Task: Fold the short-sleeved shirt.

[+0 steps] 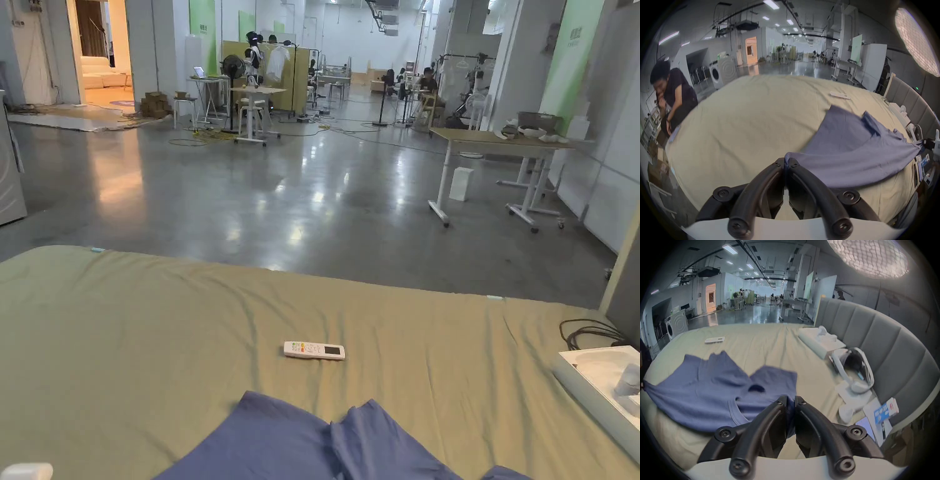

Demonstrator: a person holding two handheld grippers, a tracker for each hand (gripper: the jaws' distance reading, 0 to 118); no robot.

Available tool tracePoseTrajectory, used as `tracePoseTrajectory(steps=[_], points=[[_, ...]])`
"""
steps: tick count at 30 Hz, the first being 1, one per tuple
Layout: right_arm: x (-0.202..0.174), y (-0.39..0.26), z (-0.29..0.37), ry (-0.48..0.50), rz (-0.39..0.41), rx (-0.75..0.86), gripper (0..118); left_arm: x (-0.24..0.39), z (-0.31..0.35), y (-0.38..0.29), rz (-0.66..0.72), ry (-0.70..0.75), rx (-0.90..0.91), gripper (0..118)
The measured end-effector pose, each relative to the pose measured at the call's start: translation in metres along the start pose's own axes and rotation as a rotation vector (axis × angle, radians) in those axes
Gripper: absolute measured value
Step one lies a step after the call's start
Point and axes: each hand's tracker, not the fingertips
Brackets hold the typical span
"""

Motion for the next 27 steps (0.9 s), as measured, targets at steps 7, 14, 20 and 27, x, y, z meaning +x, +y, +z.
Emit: tracePoseTrajectory(steps=[7, 14, 20, 27], points=[[-0.013, -0.038, -0.007, -0.031, 0.140, -0.024, 8, -0.013, -0.017, -0.035, 0.027, -0.007, -0.091, 6], [-0.021, -0.030, 0.013, -0.052, 0.161, 0.013, 38, -0.007, -0.002, -0.029, 0.022, -0.003, -0.078, 34], [-0.026, 0.019, 0.055, 0.016, 0.070, 0.188, 63, 0.022, 0.042, 0.005, -0.029, -0.035, 0.117, 43], [-0.057, 0.068, 0.099, 0.176, -0.050, 0.412, 62, 0.096, 0.094, 0.040, -0.101, -0.073, 0.400, 43]])
